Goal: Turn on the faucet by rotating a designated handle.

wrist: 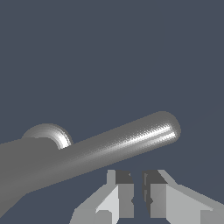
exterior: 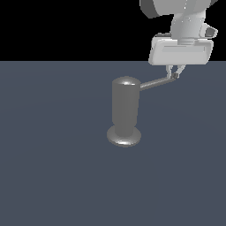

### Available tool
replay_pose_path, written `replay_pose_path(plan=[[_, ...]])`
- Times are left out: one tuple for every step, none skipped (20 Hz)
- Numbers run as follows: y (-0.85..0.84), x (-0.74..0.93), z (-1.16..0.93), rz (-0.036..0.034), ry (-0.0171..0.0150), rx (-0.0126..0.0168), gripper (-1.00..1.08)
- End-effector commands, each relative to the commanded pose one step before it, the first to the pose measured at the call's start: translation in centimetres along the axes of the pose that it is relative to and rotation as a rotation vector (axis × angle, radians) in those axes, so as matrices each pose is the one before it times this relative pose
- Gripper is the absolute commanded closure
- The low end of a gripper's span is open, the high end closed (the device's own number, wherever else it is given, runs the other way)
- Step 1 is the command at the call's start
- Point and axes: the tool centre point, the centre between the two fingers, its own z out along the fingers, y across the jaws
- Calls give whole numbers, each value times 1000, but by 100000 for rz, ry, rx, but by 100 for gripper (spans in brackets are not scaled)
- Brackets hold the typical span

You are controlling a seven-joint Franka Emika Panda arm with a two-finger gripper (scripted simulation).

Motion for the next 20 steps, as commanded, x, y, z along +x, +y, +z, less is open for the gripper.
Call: replay_pose_path(plan=[[-648, 1034, 947, -695, -866, 289, 108], [-6, 282, 33, 82, -53, -2, 108], [-6, 280, 33, 82, -53, -2, 108], [6, 275, 40, 100, -65, -2, 108], [-5, 275, 33, 82, -53, -2, 108], [-4, 273, 32, 82, -53, -2, 108], [-4, 270, 32, 82, -53, -2, 108], [-3, 268, 32, 82, -53, -2, 108], [-3, 266, 32, 82, -53, -2, 108], [-2, 263, 32, 82, -53, -2, 108], [-2, 261, 32, 82, -53, -2, 108], [-1, 259, 32, 82, -53, -2, 108], [-1, 256, 32, 82, -53, -2, 108], [-7, 255, 27, 71, -46, -2, 108], [0, 252, 32, 82, -53, -2, 108], [1, 249, 32, 82, -53, -3, 108], [-5, 248, 27, 71, -46, -2, 108], [2, 244, 32, 82, -53, -3, 108], [-4, 243, 27, 71, -46, -3, 108], [-4, 241, 27, 71, -46, -3, 108]])
